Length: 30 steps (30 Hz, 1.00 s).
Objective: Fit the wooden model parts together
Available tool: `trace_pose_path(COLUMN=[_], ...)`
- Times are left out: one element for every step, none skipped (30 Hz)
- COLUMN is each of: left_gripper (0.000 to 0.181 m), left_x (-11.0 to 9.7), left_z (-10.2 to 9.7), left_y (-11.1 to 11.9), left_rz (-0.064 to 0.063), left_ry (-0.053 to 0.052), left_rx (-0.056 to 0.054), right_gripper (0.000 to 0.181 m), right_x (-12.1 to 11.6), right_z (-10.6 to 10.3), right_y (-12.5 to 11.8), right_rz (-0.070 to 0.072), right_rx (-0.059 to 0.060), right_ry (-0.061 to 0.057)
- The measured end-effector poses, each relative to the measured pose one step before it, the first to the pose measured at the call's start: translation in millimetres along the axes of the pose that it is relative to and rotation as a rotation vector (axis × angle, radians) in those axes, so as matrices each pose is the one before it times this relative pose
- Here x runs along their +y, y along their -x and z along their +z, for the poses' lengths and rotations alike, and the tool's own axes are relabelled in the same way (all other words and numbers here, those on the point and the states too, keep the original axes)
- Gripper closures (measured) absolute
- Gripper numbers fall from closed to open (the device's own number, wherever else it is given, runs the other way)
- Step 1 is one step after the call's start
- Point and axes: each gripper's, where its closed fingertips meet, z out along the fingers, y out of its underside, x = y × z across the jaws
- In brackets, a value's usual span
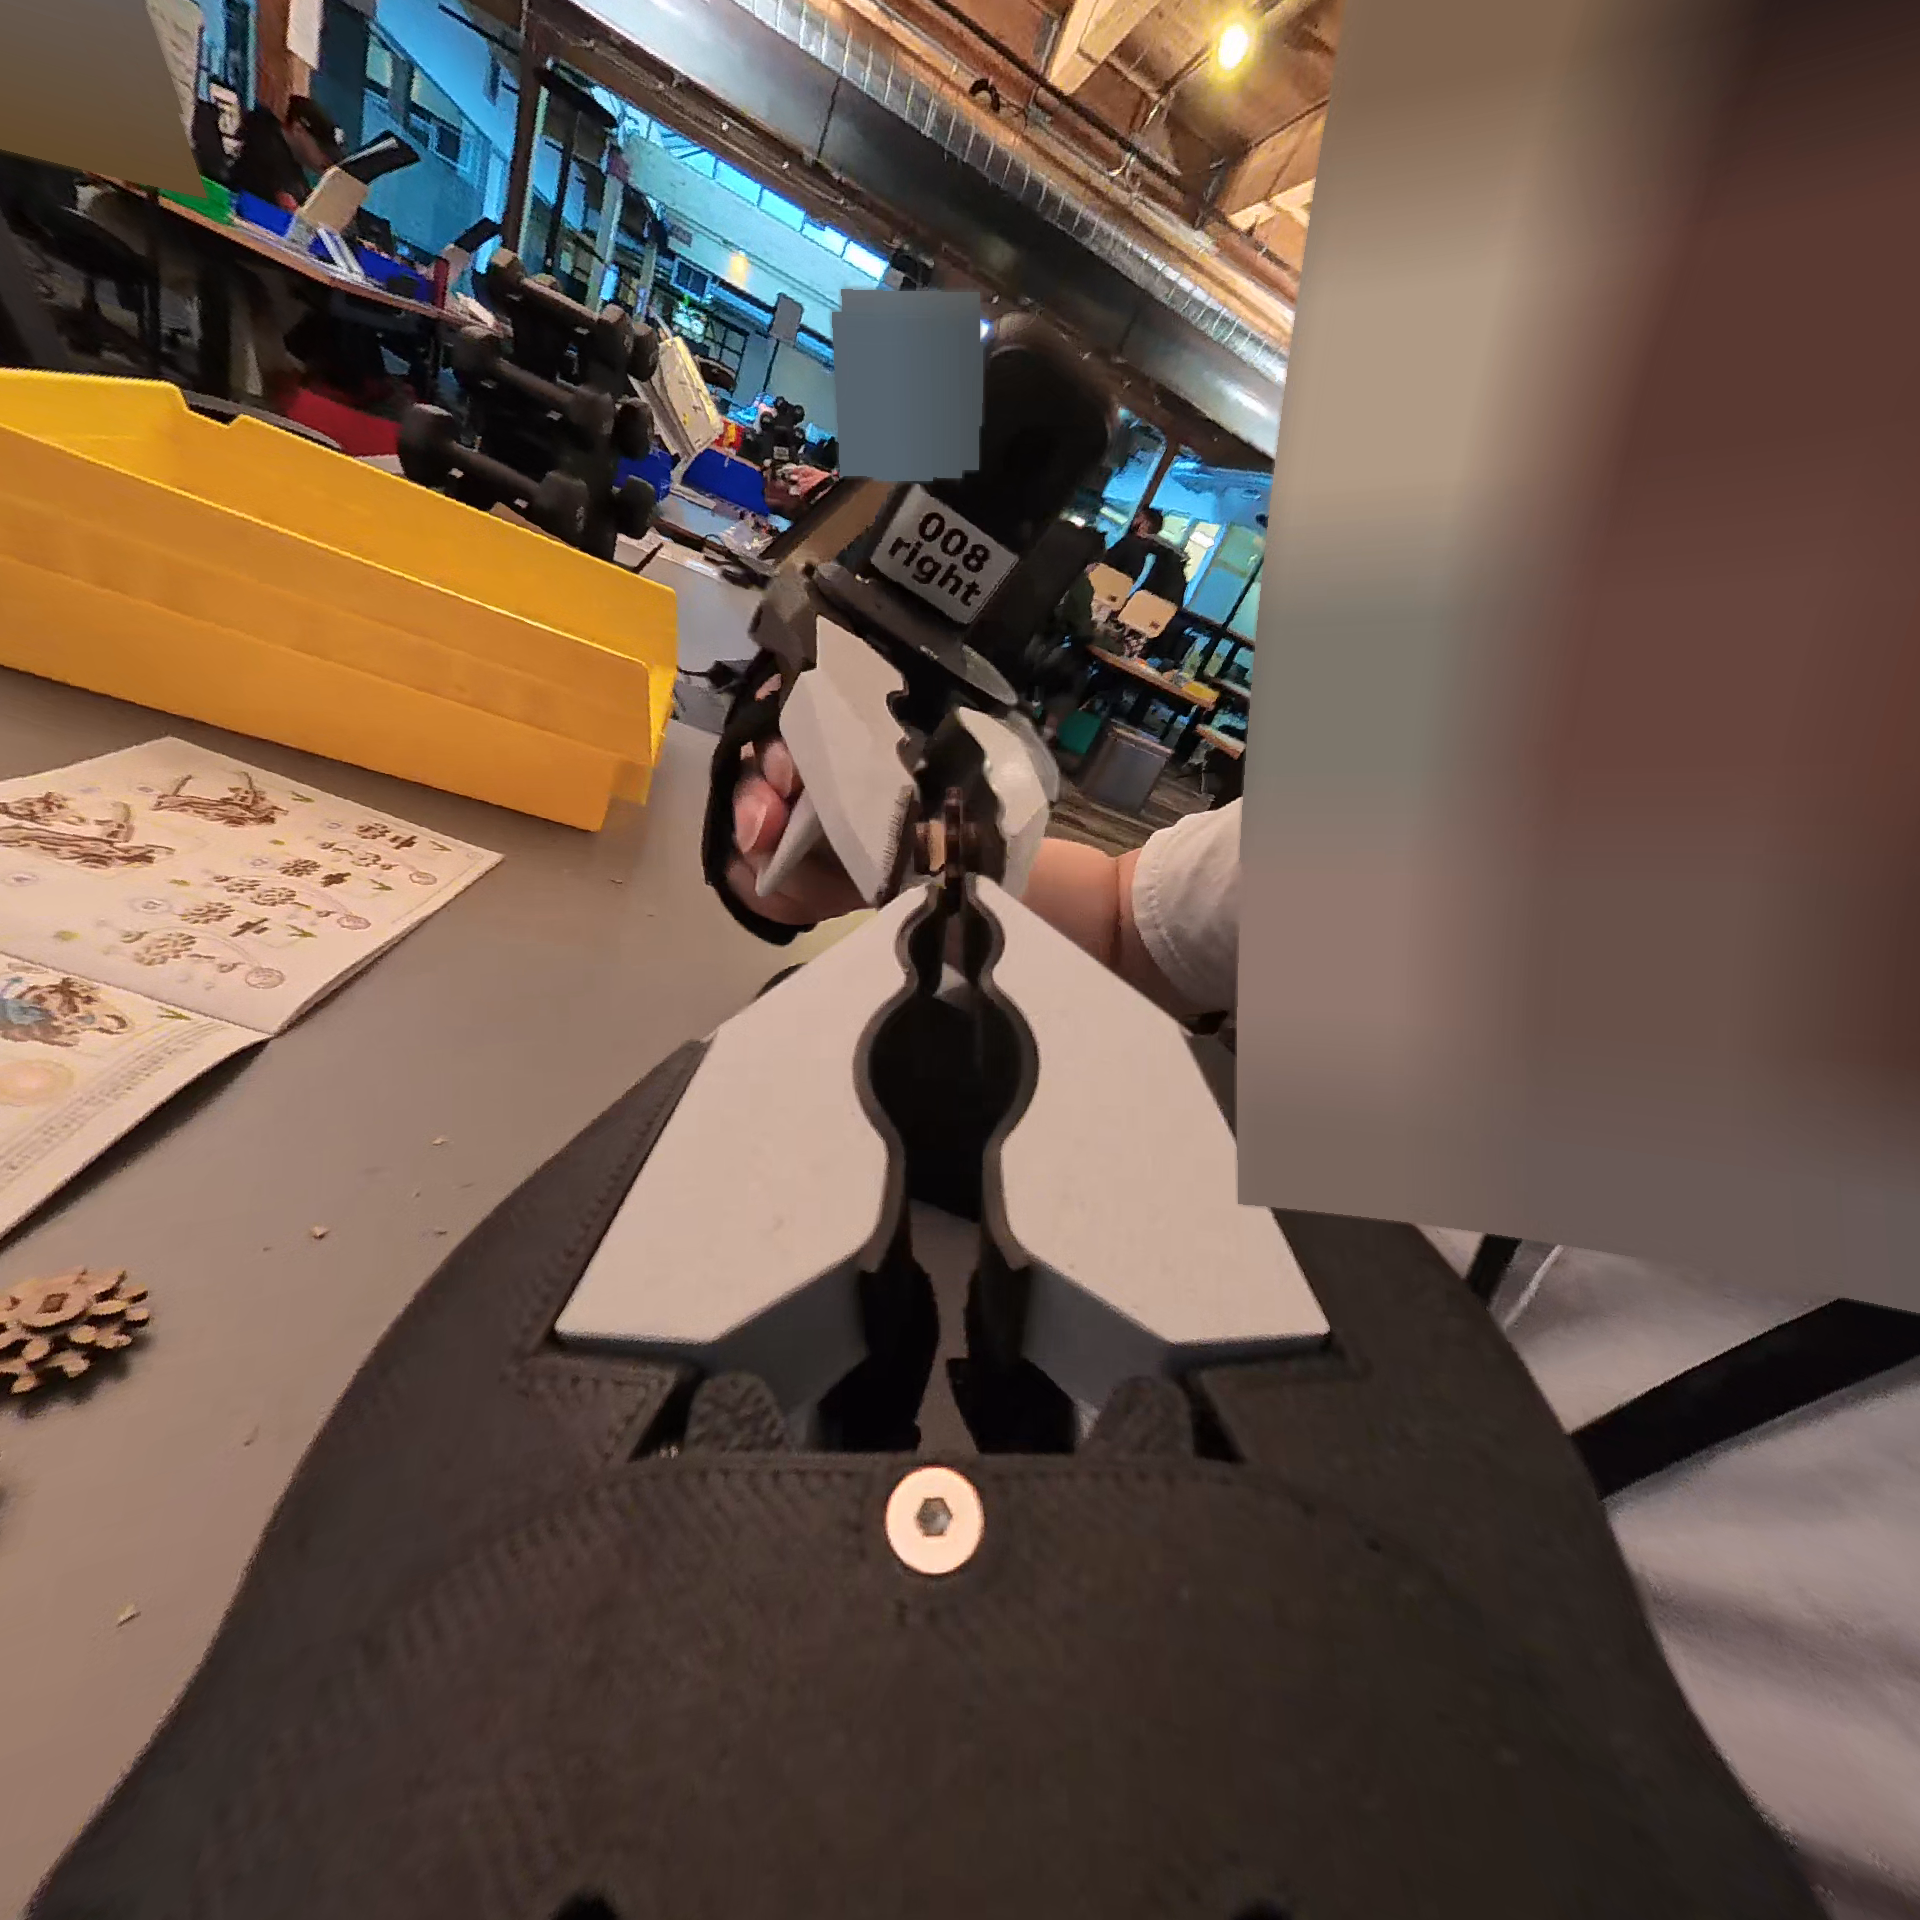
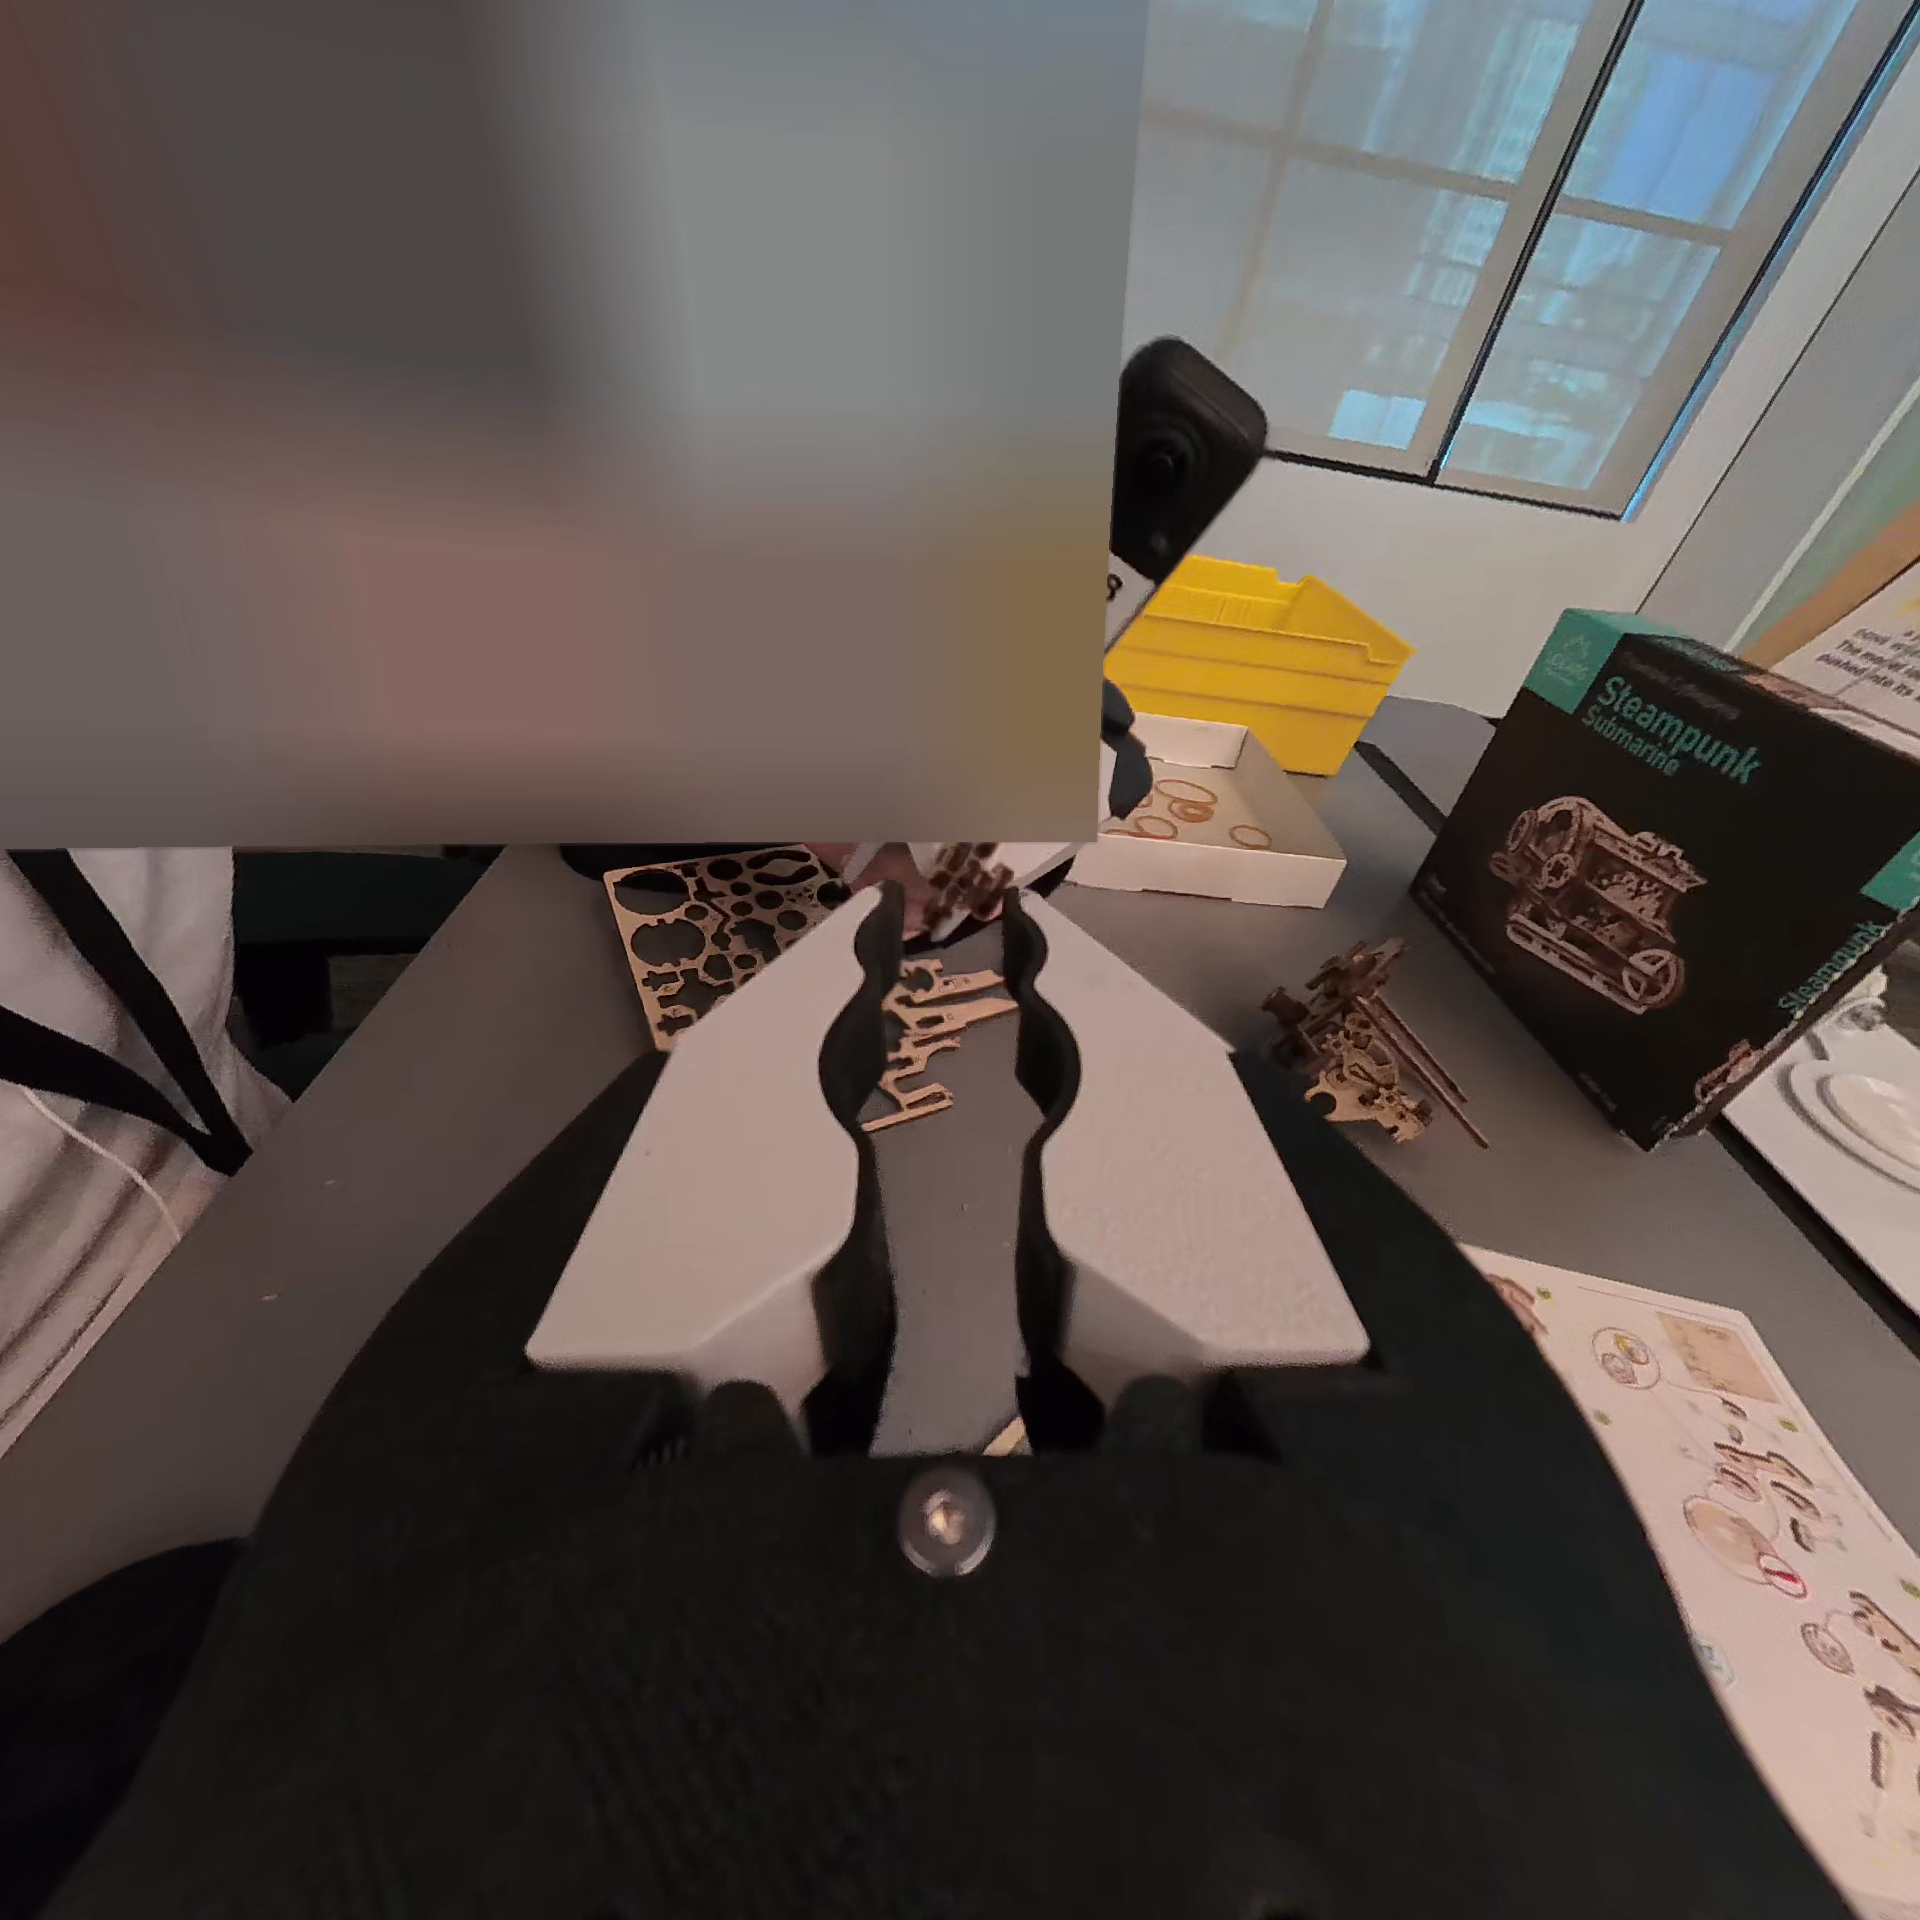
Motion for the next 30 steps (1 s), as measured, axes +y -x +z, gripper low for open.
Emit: trace_pose_path(left_gripper=[0.181,0.181,0.18,0.181,0.181,0.181,0.181,0.18,0.18,0.18,0.18,0.18,0.18,0.18,0.181,0.18,0.181,0.18,0.18,0.18,0.18,0.18,0.18,0.18,0.18,0.18,0.178,0.174,0.172,0.17], left_x=[1.23,1.39,2.14,2.65,2.94,5.12,6.54,7.34,6.08,4.16,1.76,-0.03,2.12,3.14,2.18,2.22,2.13,1.96,1.56,1.45,1.72,1.38,0.55,0.63,0.19,-0.21,0.72,1.5,1.46,0.86], left_z=[-0.14,-0.37,-0.43,-0.29,-0.3,-0.23,0.21,0.9,1.23,1.39,1.67,1.54,1.77,1.79,1.5,1.25,1.27,1.53,1.33,1.04,0.93,0.63,0.4,0.52,0.46,-0.04,-0.33,-0.43,-0.29,-0.2], left_y=[2.84,4.26,4.05,3.24,3.57,4.92,4.2,3.48,2.03,1.78,-2.43,-3.56,-1.56,-2.46,-2.53,-0.68,-0.59,-1.92,-1.6,-1.34,-0.94,-0.57,-0.66,-0.37,0.52,0.8,0.72,0.7,0.84,-0.15], left_rz=[0.0274,0.0325,0.0442,0.0572,0.0636,0.0738,0.0929,0.1038,0.102,0.0878,0.0686,0.045,0.0394,0.0427,0.0377,0.0381,0.0321,0.0162,0.0044,0.0004,-0.0024,-0.0004,0.0002,-0.0082,-0.0165,-0.0155,-0.0141,-0.018,-0.0239,-0.0281], left_ry=[0.0112,0.0159,0.0236,0.031,0.0341,0.0501,0.0583,0.0629,0.0527,0.0396,0.0217,0.0099,0.0233,0.0266,0.0188,0.02,0.0179,0.0168,0.0136,0.0106,0.0101,0.006,0.0021,0.0011,-0.0032,-0.0092,-0.0075,-0.004,-0.0049,-0.0069], left_rx=[-0.028,-0.0404,-0.0428,-0.0426,-0.0475,-0.0577,-0.058,-0.0579,-0.0519,-0.051,-0.0201,-0.0055,-0.0134,-0.0062,-0.0046,-0.0163,-0.0137,-0.0004,0.0034,0.0056,0.006,0.0032,0.0026,0.0034,0.0007,-0.0006,0.0024,0.0086,0.0099,0.0175], right_gripper=[0.161,0.161,0.16,0.159,0.159,0.158,0.158,0.158,0.158,0.159,0.159,0.159,0.159,0.159,0.16,0.161,0.163,0.163,0.166,0.169,0.169,0.17,0.171,0.171,0.172,0.173,0.173,0.173,0.173,0.173], right_x=[2.73,3.34,2.87,3.07,3.83,4.63,4.51,3.12,1.53,1.58,2.99,3.81,3.51,2.42,2.82,4.37,2.64,1.65,2.38,2.28,1.61,1.08,0.5,0.76,0.08,0.38,1.22,0.12,-1.73,-3.27], right_z=[0.53,0.49,0.23,0.07,-0.27,-0.48,-0.4,-0.15,0.18,0.91,1.38,1.45,1.5,1.36,1.33,1.38,0.95,1.01,1.18,1.22,1.18,0.88,0.49,0.19,-0.15,-0.68,-0.91,-1.46,-1.86,-2.04], right_y=[-2.22,-3.02,-1.72,-1.24,-2.45,-2.58,-1.7,-1.37,0.47,0.77,-0.74,0.73,2.26,1.13,0.1,0.74,1.42,1.52,3.01,2.97,0.43,0.4,0.35,-0.27,-1.23,-1.19,-1.84,-2.35,-1.49,-0.96], right_rz=[0.0077,0.0053,0.0003,-0.0073,-0.0192,-0.0337,-0.0421,-0.0398,-0.0287,-0.0165,-0.0143,-0.0202,-0.0241,-0.0255,-0.0222,-0.0208,-0.0198,-0.0193,-0.0184,-0.0118,-0.0079,-0.0071,-0.0054,0.0034,0.009,0.0095,0.0111,0.011,0.0135,0.0214], right_rx=[0.0095,0.0141,0.0074,0.0051,0.0154,0.0192,0.0185,0.0194,0.0088,0.0044,0.0127,0.0048,-0.0036,0.0039,0.0089,0.0019,-0.0024,-0.0019,-0.0108,-0.0128,0.0025,0.0022,0.0004,0.0003,0.003,0.0006,0.0029,0.0055,-0.0015,-0.0054], right_ry=[0.0138,0.0187,0.0159,0.0182,0.0262,0.0337,0.0332,0.0265,0.0159,0.0174,0.0271,0.0294,0.0256,0.0189,0.0192,0.0284,0.018,0.0113,0.0162,0.0152,0.0109,0.0071,0.0012,0.0,-0.0076,-0.0098,-0.0052,-0.0117,-0.0213,-0.0288])
